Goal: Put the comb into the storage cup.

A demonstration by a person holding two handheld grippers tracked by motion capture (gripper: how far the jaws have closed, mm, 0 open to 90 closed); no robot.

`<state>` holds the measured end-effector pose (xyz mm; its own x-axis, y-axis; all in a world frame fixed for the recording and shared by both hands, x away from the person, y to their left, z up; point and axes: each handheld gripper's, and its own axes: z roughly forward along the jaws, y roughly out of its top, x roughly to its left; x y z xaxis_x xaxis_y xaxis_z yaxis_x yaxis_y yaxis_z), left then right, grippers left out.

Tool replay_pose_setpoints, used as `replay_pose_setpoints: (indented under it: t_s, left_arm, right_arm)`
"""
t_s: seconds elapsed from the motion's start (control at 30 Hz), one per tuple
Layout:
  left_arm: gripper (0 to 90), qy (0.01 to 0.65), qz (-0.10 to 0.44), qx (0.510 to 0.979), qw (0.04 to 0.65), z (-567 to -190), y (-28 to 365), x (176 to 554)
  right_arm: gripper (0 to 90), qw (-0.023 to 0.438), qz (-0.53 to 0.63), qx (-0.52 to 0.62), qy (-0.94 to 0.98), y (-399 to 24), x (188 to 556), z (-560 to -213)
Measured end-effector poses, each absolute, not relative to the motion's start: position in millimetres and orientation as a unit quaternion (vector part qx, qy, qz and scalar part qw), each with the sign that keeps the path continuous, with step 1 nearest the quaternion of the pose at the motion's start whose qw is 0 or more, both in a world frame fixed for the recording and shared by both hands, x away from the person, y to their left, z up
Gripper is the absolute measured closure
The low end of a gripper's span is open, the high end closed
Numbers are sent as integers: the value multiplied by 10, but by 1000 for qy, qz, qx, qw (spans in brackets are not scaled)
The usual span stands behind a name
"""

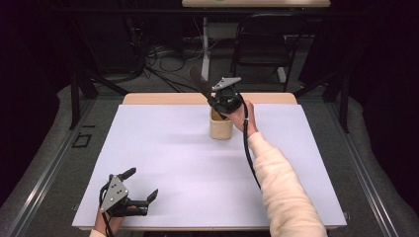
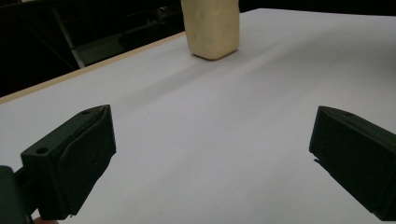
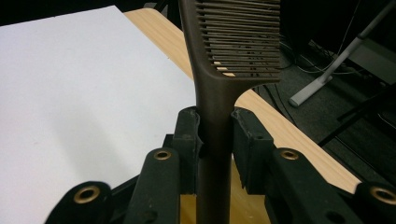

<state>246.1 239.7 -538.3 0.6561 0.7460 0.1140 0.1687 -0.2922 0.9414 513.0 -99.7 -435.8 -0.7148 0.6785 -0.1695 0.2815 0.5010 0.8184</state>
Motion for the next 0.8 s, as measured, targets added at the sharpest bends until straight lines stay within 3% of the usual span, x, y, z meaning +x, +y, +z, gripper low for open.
replay_pose_setpoints:
  t_s: [0.8]
  left_arm:
    - [3, 303, 281, 753, 513, -5385, 2393, 2465]
  right_arm:
    - [723, 233, 398, 291, 838, -1022, 5138, -4448]
